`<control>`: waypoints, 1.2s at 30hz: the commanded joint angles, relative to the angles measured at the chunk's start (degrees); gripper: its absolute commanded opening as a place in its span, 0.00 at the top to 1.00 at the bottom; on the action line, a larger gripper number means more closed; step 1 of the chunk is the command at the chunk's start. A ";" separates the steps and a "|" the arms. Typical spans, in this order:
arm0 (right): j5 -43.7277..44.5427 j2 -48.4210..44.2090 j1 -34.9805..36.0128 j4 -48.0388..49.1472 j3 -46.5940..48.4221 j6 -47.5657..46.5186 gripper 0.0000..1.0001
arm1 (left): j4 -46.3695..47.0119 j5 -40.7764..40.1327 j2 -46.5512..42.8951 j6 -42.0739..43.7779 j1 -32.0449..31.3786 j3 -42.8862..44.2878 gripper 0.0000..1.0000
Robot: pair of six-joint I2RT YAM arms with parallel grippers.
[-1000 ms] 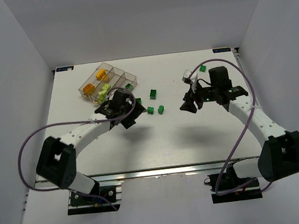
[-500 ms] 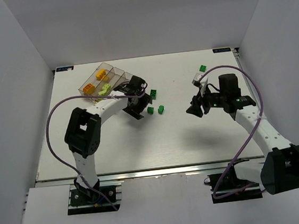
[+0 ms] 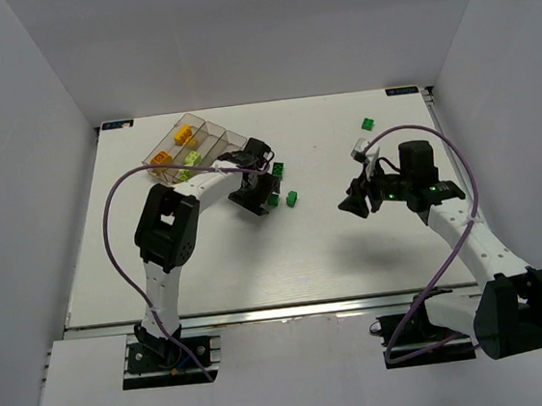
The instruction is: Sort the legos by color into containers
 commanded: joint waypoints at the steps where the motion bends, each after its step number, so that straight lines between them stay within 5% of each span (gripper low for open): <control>1: -1.38 -1.84 -0.31 1.46 -1.06 0.53 0.42 | -0.78 0.47 -0.01 -0.70 -0.27 1.81 0.27; 8: -1.64 -2.01 -0.40 1.99 -1.94 0.79 0.42 | 0.45 1.44 0.96 -0.70 -0.27 1.63 0.42; 15: -1.64 -2.01 -0.40 1.99 -2.29 0.62 0.43 | 2.29 1.45 -1.23 1.93 -0.27 0.93 0.74; 20: -1.73 -2.01 -0.49 1.47 -2.46 -0.17 0.44 | 2.04 -1.71 -4.40 15.18 -0.27 3.29 0.99; 29: -2.52 -1.66 -0.49 0.15 -2.82 -3.25 0.46 | -0.61 -19.63 -15.55 48.73 -0.01 0.05 1.00; 36: -3.13 -1.22 -0.40 0.67 -2.82 -2.99 0.46 | 1.93 -30.72 -15.48 73.10 1.04 1.28 1.00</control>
